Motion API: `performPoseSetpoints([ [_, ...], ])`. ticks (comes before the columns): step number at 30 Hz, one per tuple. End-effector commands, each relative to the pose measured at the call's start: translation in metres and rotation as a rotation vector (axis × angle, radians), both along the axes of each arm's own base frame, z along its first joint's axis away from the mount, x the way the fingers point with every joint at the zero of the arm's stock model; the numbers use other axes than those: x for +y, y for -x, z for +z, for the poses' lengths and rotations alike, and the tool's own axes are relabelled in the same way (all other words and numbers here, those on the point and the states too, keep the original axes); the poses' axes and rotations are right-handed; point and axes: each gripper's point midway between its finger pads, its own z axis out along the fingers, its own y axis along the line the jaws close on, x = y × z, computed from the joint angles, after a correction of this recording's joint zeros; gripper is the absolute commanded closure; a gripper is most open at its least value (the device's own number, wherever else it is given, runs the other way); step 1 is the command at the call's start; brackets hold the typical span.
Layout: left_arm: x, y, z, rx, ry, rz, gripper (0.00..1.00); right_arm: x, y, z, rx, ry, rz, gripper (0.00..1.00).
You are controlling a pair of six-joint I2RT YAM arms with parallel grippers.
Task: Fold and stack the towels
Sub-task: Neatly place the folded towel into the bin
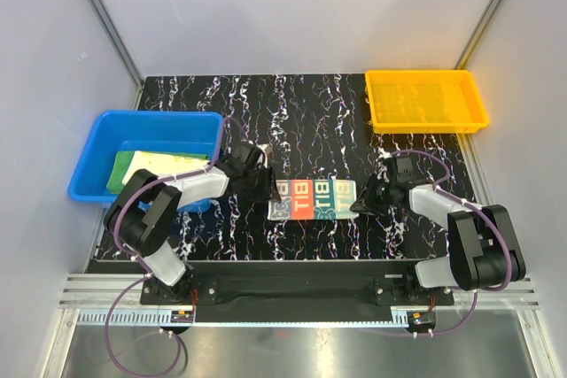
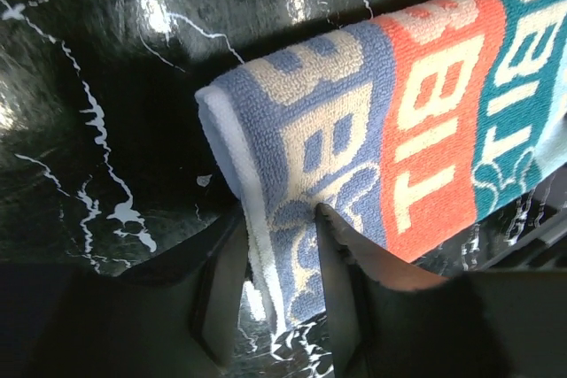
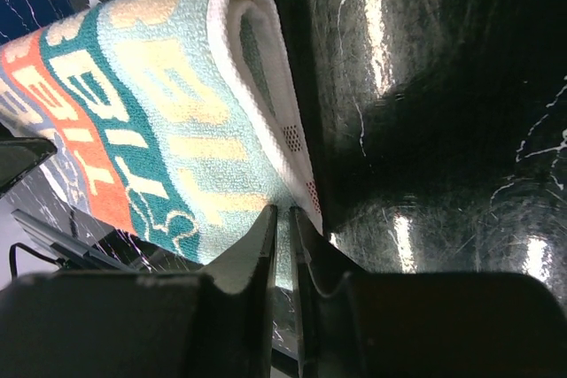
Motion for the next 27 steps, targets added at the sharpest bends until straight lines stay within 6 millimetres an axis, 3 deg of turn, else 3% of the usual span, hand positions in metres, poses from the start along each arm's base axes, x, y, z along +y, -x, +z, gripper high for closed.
performPoseSetpoints([
  [1,0.013,0.018,-0.029,0.081,-0.062,0.035,0.6,-0.009,-0.004,0.0,-0.041,0.042,-0.014,0.83],
  [3,0.015,0.02,-0.034,0.1,-0.08,0.04,0.64,-0.007,-0.003,0.004,-0.051,0.03,-0.013,0.83],
  [6,0.015,0.019,-0.037,0.109,-0.093,0.049,0.78,-0.004,-0.006,0.015,-0.078,0.005,-0.007,0.82],
  [7,0.015,0.018,-0.037,0.112,-0.096,0.053,0.89,-0.004,-0.007,0.018,-0.086,0.002,-0.006,0.82],
  [9,0.015,0.018,-0.033,0.111,-0.108,0.05,1.0,0.0,-0.007,0.029,-0.103,-0.015,0.011,0.81],
  [12,0.016,0.013,-0.017,0.093,-0.134,0.037,1.0,0.002,-0.01,0.049,-0.151,-0.031,0.022,0.8],
  [16,0.024,0.001,0.019,0.033,-0.204,0.024,1.0,0.004,-0.014,0.077,-0.219,-0.051,0.026,0.8],
  [20,0.052,0.001,0.058,-0.029,-0.318,0.046,1.0,0.006,-0.017,0.098,-0.268,-0.067,0.033,0.79],
  [22,0.059,-0.005,0.077,-0.072,-0.352,0.045,1.0,0.008,-0.016,0.103,-0.28,-0.077,0.041,0.79],
  [27,0.099,-0.004,0.109,-0.082,-0.503,0.051,1.0,0.009,-0.019,0.109,-0.297,-0.079,0.057,0.79],
])
